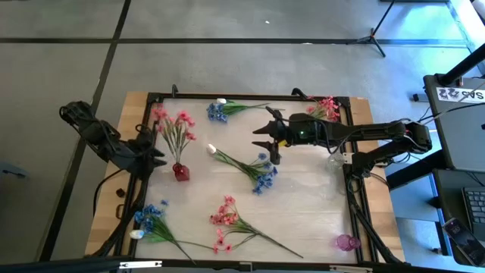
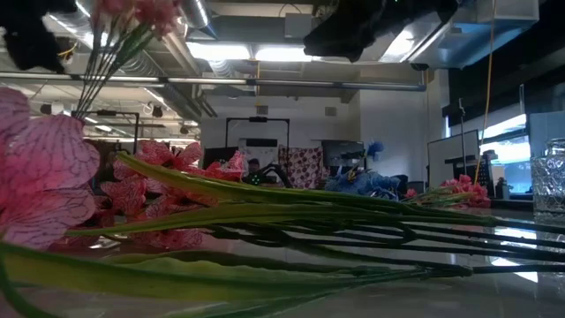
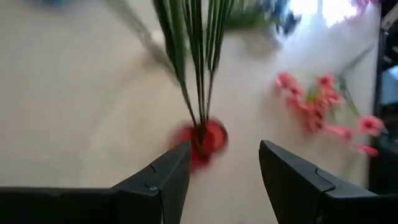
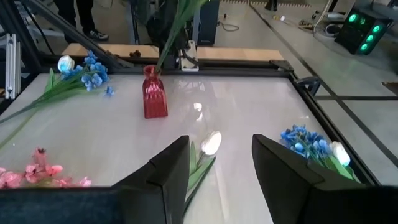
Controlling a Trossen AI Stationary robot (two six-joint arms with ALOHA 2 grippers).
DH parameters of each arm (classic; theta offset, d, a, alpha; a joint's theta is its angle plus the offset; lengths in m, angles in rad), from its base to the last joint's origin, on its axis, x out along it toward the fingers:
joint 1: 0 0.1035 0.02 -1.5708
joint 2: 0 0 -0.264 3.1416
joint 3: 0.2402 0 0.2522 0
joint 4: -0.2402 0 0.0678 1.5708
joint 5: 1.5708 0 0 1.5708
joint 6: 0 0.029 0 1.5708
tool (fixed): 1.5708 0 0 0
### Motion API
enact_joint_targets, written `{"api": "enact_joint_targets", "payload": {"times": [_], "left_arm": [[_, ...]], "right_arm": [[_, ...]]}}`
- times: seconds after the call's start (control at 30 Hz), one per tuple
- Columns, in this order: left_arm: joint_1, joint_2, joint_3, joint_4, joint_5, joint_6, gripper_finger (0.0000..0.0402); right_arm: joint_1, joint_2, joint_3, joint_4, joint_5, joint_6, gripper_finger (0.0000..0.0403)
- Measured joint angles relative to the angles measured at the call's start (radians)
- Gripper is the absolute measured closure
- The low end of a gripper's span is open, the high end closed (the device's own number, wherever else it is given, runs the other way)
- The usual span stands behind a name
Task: Sort flowers into vase by color
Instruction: Put the bottom pink flowers into the red vase
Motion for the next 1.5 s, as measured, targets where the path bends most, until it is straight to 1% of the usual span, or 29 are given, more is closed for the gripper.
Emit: {"api": "enact_joint_targets", "payload": {"times": [0.1,0.2,0.33,0.43,0.53,0.73,0.83,0.93,1.13,1.33,1.5], "left_arm": [[0.0,0.0,0.009,0.038,0.109,-0.074,0.0218],[-0.003,0.004,0.009,0.165,0.204,-0.095,0.0218],[-0.03,0.044,0.01,0.368,0.22,-0.028,0.0218],[-0.066,0.107,0.011,0.503,0.213,0.05,0.0218],[-0.105,0.195,0.011,0.582,0.179,0.085,0.0218],[-0.177,0.388,0.011,0.661,0.038,0.09,0.0218],[-0.204,0.482,0.011,0.692,-0.029,0.09,0.0218],[-0.225,0.562,0.011,0.724,-0.076,0.09,0.0218],[-0.256,0.669,0.011,0.75,-0.146,0.082,0.0218],[-0.289,0.728,0.01,0.775,-0.212,0.066,0.0218],[-0.333,0.742,0.01,0.773,-0.223,0.005,0.0218]], "right_arm": [[0.0,0.0,0.0,0.022,-0.006,-0.008,0.0228],[0.0,0.0,0.0,0.036,-0.042,-0.028,0.0228],[0.01,0.013,0.0,0.087,-0.143,-0.038,0.0228],[0.053,0.035,0.0,0.106,-0.159,-0.071,0.0228],[0.119,0.051,0.0,0.109,-0.137,-0.095,0.0228],[0.283,0.069,0.0,0.091,0.002,-0.096,0.0228],[0.368,0.099,0.0,0.072,0.073,-0.027,0.0228],[0.46,0.156,0.0,0.07,0.158,0.067,0.0228],[0.633,0.304,0.0,0.081,0.315,0.319,0.0228],[0.731,0.444,0.0,0.103,0.33,0.522,0.0228],[0.739,0.516,0.001,0.144,0.323,0.602,0.0228]]}}
